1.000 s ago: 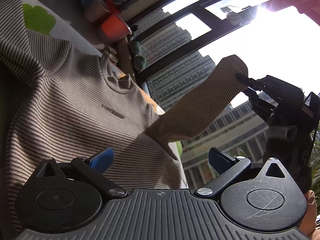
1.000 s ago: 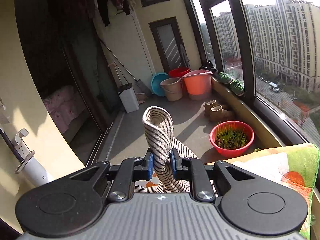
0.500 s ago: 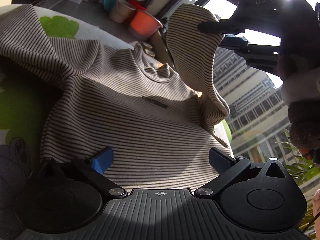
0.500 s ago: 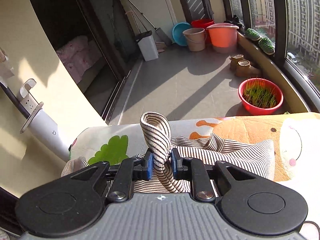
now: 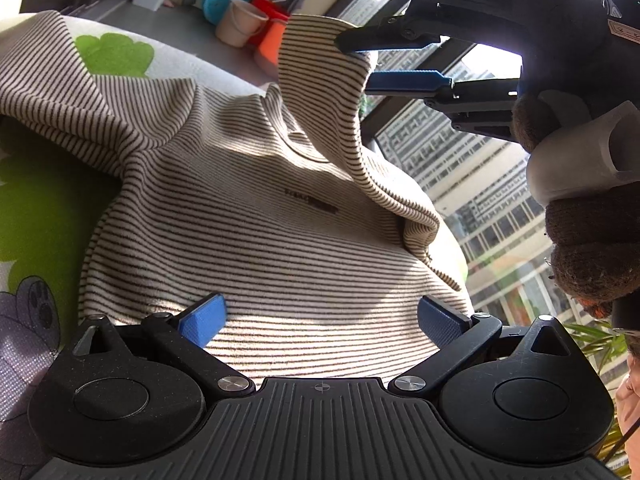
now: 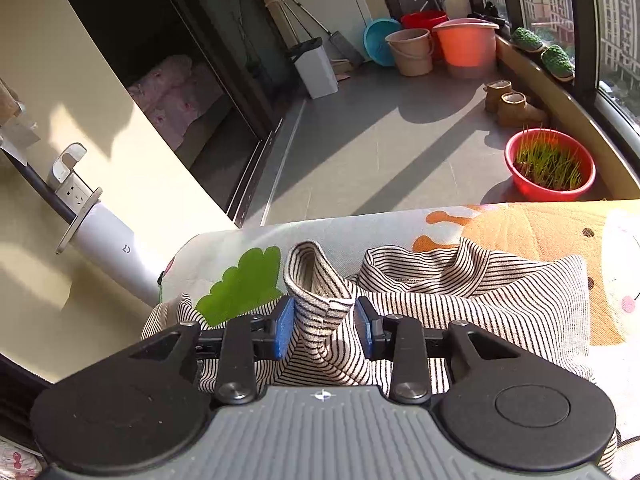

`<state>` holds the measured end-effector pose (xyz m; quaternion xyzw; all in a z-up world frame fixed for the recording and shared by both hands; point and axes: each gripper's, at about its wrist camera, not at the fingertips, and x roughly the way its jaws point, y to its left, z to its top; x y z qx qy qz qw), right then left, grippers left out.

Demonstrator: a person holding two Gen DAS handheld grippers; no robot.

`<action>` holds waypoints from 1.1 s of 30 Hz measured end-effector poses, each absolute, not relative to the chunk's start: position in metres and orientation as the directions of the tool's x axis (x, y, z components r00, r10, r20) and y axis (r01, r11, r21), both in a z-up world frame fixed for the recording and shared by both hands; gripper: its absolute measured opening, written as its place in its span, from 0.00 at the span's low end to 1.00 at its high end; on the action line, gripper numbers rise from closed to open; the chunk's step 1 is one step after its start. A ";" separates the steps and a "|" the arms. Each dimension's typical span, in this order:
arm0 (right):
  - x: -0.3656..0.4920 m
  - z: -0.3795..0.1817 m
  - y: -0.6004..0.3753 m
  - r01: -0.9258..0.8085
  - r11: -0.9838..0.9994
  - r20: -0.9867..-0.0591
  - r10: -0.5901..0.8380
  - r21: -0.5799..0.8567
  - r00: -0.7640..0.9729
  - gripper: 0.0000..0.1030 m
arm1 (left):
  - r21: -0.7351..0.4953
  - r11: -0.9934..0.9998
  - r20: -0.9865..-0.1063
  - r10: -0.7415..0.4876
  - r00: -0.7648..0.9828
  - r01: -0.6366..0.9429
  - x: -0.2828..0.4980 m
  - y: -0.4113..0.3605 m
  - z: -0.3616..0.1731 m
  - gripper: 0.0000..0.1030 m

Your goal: Fold clothes

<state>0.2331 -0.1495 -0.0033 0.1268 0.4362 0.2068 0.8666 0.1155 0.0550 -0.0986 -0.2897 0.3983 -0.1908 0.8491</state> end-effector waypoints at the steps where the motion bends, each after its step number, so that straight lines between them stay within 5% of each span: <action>1: 0.238 -0.011 -0.147 -0.253 0.879 -0.701 0.475 0.403 0.532 0.42 | -0.649 0.755 -0.562 -0.559 0.610 0.094 0.115 0.057 -0.099 1.00; 9: 0.219 -0.014 -0.181 -0.245 0.867 -0.661 0.491 0.434 0.568 0.43 | -0.685 0.721 -0.531 -0.588 0.610 0.099 0.112 0.070 -0.099 1.00; 13: 0.196 -0.022 -0.214 -0.229 0.859 -0.625 0.495 0.458 0.604 0.59 | -0.708 0.698 -0.497 -0.600 0.627 0.107 0.110 0.078 -0.100 1.00; 19: 0.135 -0.048 -0.287 -0.203 0.846 -0.548 0.483 0.493 0.683 0.64 | -0.740 0.662 -0.443 -0.614 0.653 0.120 0.107 0.090 -0.100 1.00; 23: 0.096 -0.073 -0.328 -0.224 0.818 -0.480 0.507 0.530 0.716 0.67 | -0.671 0.734 -0.455 -0.519 0.724 0.105 0.093 0.092 -0.091 0.88; 24: 0.086 -0.082 -0.336 -0.244 0.803 -0.456 0.527 0.544 0.717 0.72 | -0.657 0.748 -0.463 -0.500 0.732 0.095 0.106 0.076 -0.096 0.76; 25: 0.077 -0.093 -0.345 -0.266 0.774 -0.428 0.561 0.574 0.708 0.79 | -0.647 0.758 -0.471 -0.479 0.741 0.078 0.106 0.075 -0.095 0.75; 28: 0.055 -0.123 -0.369 -0.327 0.613 -0.307 0.703 0.719 0.642 1.00 | -0.657 0.753 -0.456 -0.431 0.779 0.032 0.091 0.097 -0.088 0.88; 33: 0.042 -0.146 -0.381 -0.414 0.444 -0.159 0.810 0.794 0.564 1.00 | -0.705 0.673 -0.502 -0.251 0.828 -0.223 0.088 0.182 -0.077 0.91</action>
